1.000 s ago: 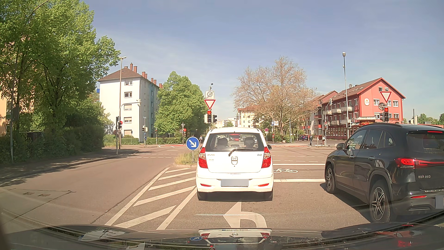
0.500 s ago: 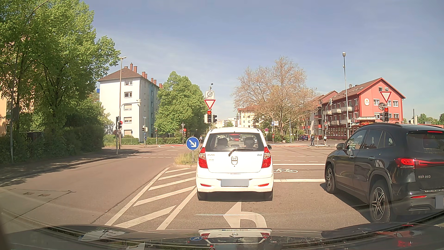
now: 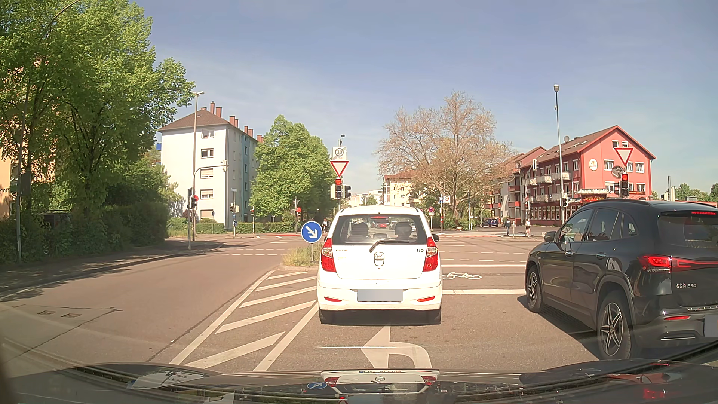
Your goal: Follow the waypoints while adhering to traffic rules and regulations
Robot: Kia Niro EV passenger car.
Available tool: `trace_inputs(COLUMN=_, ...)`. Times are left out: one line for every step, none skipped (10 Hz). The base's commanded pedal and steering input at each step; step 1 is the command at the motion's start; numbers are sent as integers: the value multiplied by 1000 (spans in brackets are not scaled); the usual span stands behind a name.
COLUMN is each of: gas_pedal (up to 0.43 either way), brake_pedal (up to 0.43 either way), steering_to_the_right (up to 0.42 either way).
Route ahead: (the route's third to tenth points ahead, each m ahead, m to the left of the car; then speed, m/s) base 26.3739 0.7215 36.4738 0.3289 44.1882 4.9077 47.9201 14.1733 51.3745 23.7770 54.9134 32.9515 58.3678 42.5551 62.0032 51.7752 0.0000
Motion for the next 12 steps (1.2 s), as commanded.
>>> trace_inputs(gas_pedal=0, brake_pedal=128, steering_to_the_right=-13)
trace_inputs(gas_pedal=0, brake_pedal=116, steering_to_the_right=-13)
trace_inputs(gas_pedal=0, brake_pedal=104, steering_to_the_right=-13)
trace_inputs(gas_pedal=0, brake_pedal=91, steering_to_the_right=-13)
trace_inputs(gas_pedal=0, brake_pedal=85, steering_to_the_right=-13)
trace_inputs(gas_pedal=0, brake_pedal=79, steering_to_the_right=-13)
trace_inputs(gas_pedal=0, brake_pedal=73, steering_to_the_right=-13)
trace_inputs(gas_pedal=0, brake_pedal=73, steering_to_the_right=-13)
trace_inputs(gas_pedal=0, brake_pedal=73, steering_to_the_right=-13)
trace_inputs(gas_pedal=0, brake_pedal=73, steering_to_the_right=-13)
trace_inputs(gas_pedal=0, brake_pedal=73, steering_to_the_right=-13)
trace_inputs(gas_pedal=0, brake_pedal=67, steering_to_the_right=-13)
